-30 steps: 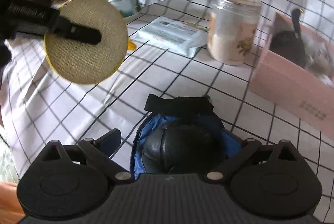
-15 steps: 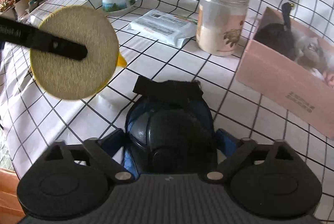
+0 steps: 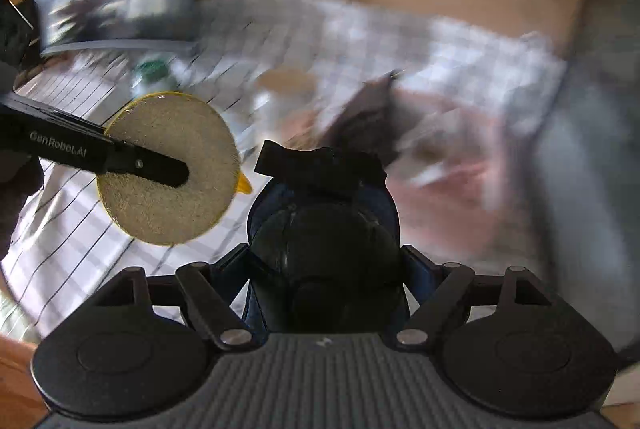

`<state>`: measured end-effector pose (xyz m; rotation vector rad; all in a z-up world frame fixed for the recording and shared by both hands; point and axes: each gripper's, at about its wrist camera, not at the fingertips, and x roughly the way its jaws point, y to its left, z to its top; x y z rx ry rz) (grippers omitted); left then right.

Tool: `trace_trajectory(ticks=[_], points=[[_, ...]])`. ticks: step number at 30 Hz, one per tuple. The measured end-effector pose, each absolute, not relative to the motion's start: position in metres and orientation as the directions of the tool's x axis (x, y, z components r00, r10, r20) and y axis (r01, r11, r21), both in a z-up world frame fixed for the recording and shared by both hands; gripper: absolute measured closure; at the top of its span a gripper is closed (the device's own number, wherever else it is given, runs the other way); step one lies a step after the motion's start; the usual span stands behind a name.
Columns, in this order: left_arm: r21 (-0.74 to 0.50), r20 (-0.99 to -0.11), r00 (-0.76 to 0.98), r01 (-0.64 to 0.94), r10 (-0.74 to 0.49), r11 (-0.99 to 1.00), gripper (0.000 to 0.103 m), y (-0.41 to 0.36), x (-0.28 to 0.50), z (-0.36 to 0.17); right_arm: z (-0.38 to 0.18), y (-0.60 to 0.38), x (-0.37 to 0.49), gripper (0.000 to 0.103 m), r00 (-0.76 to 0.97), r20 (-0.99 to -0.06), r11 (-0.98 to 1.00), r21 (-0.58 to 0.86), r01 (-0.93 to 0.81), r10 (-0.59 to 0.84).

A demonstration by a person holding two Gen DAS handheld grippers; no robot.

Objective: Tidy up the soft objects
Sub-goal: 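Carry the glittery pad and the black item toward the pink box with both tools, then open both tools over the pink box to drop the pad and black item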

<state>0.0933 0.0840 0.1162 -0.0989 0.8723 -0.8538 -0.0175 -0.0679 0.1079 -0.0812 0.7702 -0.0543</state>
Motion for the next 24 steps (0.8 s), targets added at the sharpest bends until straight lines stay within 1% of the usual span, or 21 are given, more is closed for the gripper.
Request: trace_trajectory(ticks=[4,8,11,12,13,14,15,17,18,22,24], points=[[-0.427,-0.562,0.336,0.664,-0.756,0.613,0.085,0.044,0.117,0.145,0.137,-0.091,-0.041,0.023,0.762,-0.623,0.984,-0.130,0.124,-0.179],[-0.443,-0.512,0.326,0.693,-0.795,0.569,0.085,-0.013,0.144,0.159,0.148,-0.101,-0.051,0.023,0.785,-0.584,0.978,-0.119,0.172,-0.209],[-0.534,-0.488,0.282,0.652,-0.826,0.538,0.083,-0.053,0.186,0.145,0.143,-0.106,-0.052,0.023,0.782,-0.580,0.973,-0.125,0.191,-0.228],[-0.553,-0.492,0.268,0.638,-0.828,0.535,0.083,-0.065,0.199,0.134,0.139,-0.109,-0.049,0.023,0.777,-0.583,0.971,-0.131,0.199,-0.238],[-0.550,-0.515,0.273,0.622,-0.813,0.557,0.080,-0.078,0.211,0.122,0.137,-0.112,-0.048,0.023,0.771,-0.587,0.969,-0.135,0.206,-0.246],[-0.505,-0.563,0.300,0.612,-0.770,0.608,0.080,-0.090,0.218,0.109,0.133,-0.117,-0.048,0.023,0.765,-0.592,0.967,-0.135,0.214,-0.252],[-0.401,-0.633,0.355,0.609,-0.688,0.684,0.080,-0.104,0.223,0.096,0.130,-0.121,-0.045,0.023,0.759,-0.598,0.966,-0.132,0.224,-0.258],[-0.200,-0.698,0.452,0.622,-0.556,0.757,0.079,-0.120,0.220,0.081,0.125,-0.129,-0.038,0.023,0.749,-0.606,0.962,-0.126,0.243,-0.269],[-0.147,-0.698,0.481,0.628,-0.531,0.764,0.079,-0.122,0.217,0.079,0.125,-0.132,-0.036,0.023,0.751,-0.604,0.962,-0.120,0.247,-0.268],[-0.033,-0.665,0.563,0.634,-0.491,0.772,0.079,-0.115,0.201,0.089,0.134,-0.145,-0.012,0.023,0.781,-0.576,0.966,-0.062,0.252,-0.241],[0.032,-0.648,0.600,0.637,-0.469,0.770,0.079,-0.112,0.194,0.098,0.140,-0.159,0.014,0.023,0.794,-0.563,0.964,-0.020,0.263,-0.229]])
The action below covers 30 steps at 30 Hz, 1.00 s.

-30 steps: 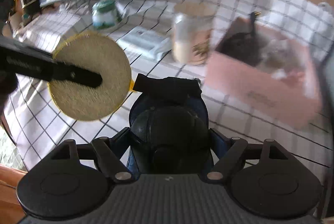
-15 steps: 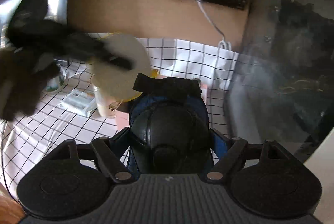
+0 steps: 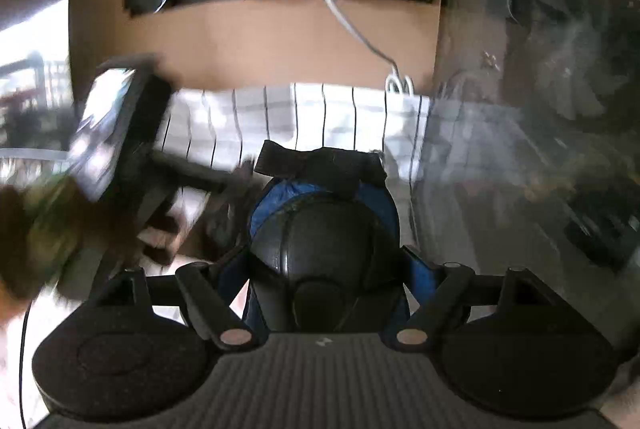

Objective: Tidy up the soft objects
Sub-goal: 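Open both tools over the pink box to drop the pad and black item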

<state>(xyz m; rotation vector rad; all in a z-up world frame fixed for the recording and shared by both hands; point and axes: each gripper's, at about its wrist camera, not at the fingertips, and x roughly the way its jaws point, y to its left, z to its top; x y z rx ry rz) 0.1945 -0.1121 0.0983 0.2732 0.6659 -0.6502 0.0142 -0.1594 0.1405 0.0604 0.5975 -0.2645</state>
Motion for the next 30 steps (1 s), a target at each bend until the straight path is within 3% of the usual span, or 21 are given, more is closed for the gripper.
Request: trace_trajectory(ticks=[7,10,15,21,25,30], points=[[0.025,-0.631,0.631,0.599,-0.452,0.801,0.079,-0.070,0.188,0.126,0.140,-0.205,0.113,0.023,0.779,-0.602,0.937,0.138,0.322,-0.179],[-0.013,-0.626,0.637,0.568,-0.450,0.823,0.079,-0.040,0.182,0.130,0.112,-0.218,0.156,0.023,0.729,-0.669,0.917,0.185,0.354,-0.147],[-0.158,-0.626,0.576,0.567,-0.527,0.808,0.079,0.033,0.148,0.108,0.045,-0.221,0.200,0.023,0.573,-0.810,0.902,0.145,0.406,-0.128],[-0.207,-0.720,0.525,0.462,-0.454,0.862,0.079,0.098,0.131,0.061,0.028,-0.190,0.205,0.021,0.558,-0.802,0.933,0.001,0.359,-0.214],[-0.222,-0.714,0.545,0.419,-0.440,0.880,0.079,0.118,0.148,0.056,0.036,-0.180,0.201,0.014,0.564,-0.793,0.941,-0.032,0.337,-0.229],[-0.209,-0.697,0.562,0.434,-0.445,0.876,0.079,0.125,0.180,0.054,0.070,-0.162,0.184,0.013,0.609,-0.738,0.940,-0.101,0.325,-0.289]])
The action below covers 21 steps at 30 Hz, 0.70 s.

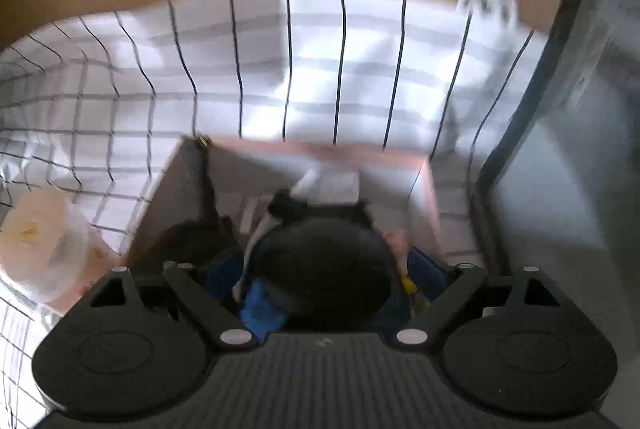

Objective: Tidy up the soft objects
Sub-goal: 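Withdraw both open tools from the box toward the white wet-wipe packet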

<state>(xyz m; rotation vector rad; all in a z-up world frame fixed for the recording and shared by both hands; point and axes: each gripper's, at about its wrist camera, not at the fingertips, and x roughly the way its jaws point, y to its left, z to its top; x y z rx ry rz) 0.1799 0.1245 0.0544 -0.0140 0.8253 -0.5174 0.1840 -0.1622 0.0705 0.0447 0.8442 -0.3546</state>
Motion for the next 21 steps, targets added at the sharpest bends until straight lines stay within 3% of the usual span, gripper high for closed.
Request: trace_trajectory(ticks=[4,8,14,21], points=[[-0.202,-0.686,0.564,0.460,-0.460,0.865,0.079,0.115,0.213,0.050,0.108,-0.136,0.149,0.012,0.691,-0.649,0.941,-0.127,0.313,-0.317],[-0.168,-0.672,0.579,0.488,-0.462,0.857,0.079,0.096,0.251,0.046,0.123,-0.111,0.114,0.012,0.734,-0.629,0.962,-0.093,0.255,-0.256],[-0.175,-0.689,0.548,0.509,-0.474,0.843,0.079,0.079,0.297,0.029,0.096,-0.064,0.080,0.012,0.686,-0.698,0.977,-0.109,0.185,-0.208],[-0.087,-0.746,0.507,0.568,-0.432,0.818,0.080,0.069,0.303,0.002,0.052,-0.026,0.070,0.012,0.609,-0.775,0.986,-0.136,0.097,-0.168]])
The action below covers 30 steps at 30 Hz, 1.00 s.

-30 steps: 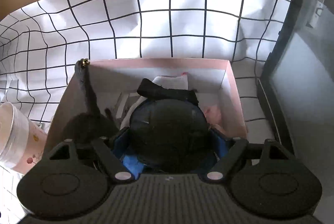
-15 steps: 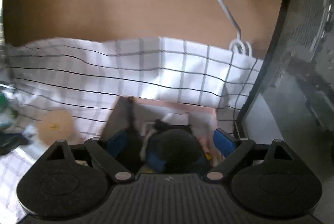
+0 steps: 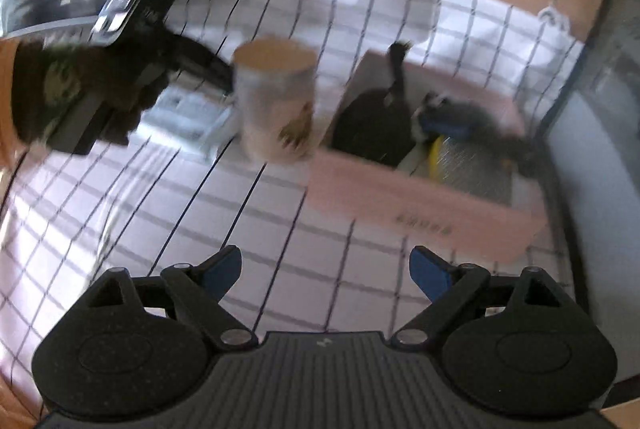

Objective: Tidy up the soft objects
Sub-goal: 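Withdraw both open tools from the box toward the white wet-wipe packet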

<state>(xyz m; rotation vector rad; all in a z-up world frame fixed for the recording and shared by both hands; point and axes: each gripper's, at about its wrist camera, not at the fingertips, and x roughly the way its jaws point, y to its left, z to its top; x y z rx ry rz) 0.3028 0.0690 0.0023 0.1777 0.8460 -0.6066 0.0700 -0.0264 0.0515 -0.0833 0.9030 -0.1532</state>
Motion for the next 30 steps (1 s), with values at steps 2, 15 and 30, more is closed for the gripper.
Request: trace_trajectory(ticks=[2,15,30], points=[[-0.046,-0.745,0.524,0.578,-0.413,0.815,0.082,0.074,0.298,0.002,0.045,-0.021,0.071,0.012,0.600,-0.785,0.988,-0.132,0.083,-0.155],[-0.113,-0.757,0.511,0.511,-0.407,0.852,0.084,0.149,0.240,0.001,0.030,0.001,0.094,0.012,0.590,-0.804,0.994,-0.106,-0.026,-0.070],[0.231,-0.789,0.412,0.886,-0.456,0.401,0.074,0.122,0.118,0.016,0.018,0.000,0.080,0.011,0.570,-0.821,0.996,-0.080,-0.048,-0.038]])
